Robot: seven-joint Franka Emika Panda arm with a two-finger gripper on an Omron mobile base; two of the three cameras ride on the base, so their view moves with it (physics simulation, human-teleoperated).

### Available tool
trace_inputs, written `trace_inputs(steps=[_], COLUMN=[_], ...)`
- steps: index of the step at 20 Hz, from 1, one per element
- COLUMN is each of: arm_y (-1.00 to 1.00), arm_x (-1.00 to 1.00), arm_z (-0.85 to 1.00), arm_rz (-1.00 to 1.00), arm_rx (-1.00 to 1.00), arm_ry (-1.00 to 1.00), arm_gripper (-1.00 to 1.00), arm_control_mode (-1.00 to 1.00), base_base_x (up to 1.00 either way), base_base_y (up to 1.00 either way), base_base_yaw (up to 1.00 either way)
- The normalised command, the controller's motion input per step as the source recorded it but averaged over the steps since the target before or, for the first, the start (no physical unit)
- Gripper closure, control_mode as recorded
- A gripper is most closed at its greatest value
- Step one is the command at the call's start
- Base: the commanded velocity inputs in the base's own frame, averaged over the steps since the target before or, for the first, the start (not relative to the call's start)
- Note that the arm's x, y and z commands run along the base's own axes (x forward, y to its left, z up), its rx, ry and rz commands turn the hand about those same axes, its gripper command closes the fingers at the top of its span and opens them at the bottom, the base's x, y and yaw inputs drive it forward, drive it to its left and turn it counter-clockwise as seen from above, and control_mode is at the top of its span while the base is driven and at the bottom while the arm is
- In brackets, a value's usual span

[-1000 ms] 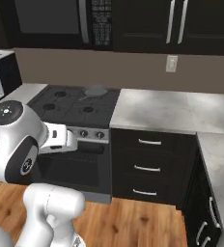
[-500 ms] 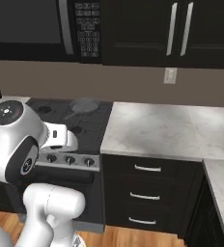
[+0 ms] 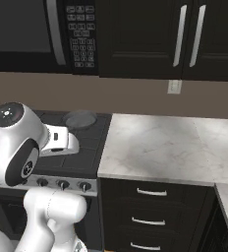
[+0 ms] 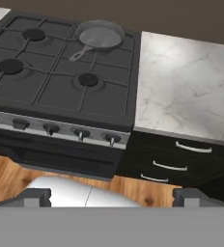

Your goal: Move the pot and pan from the stove into the sink.

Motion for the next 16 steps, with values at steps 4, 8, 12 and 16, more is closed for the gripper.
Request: trace_inputs(steps=[4, 8, 12, 16], arm_y=[0.03, 0.49, 0.63, 0.54], arm_x=[0.09, 0.63, 0.67, 0.63], arm_z=[0.00, -0.09, -0.09, -0.07], arm_rz=[-0.01, -0.15, -0.20, -0.21], arm_rx=[0.00, -0.02, 0.00, 0.00], arm_ry=[0.00, -0.02, 0.00, 0.00], arm_gripper=[-1.00, -1.00, -1.00, -1.00], arm_control_mode=[-1.00, -1.00, -1.00, -1.00], base_base_x=[0.01, 0.00, 0.00, 0.00], base_base_y=[0.00, 0.00, 0.00, 0.00], base_base_yaw=[0.00, 0.00, 0.00, 0.00])
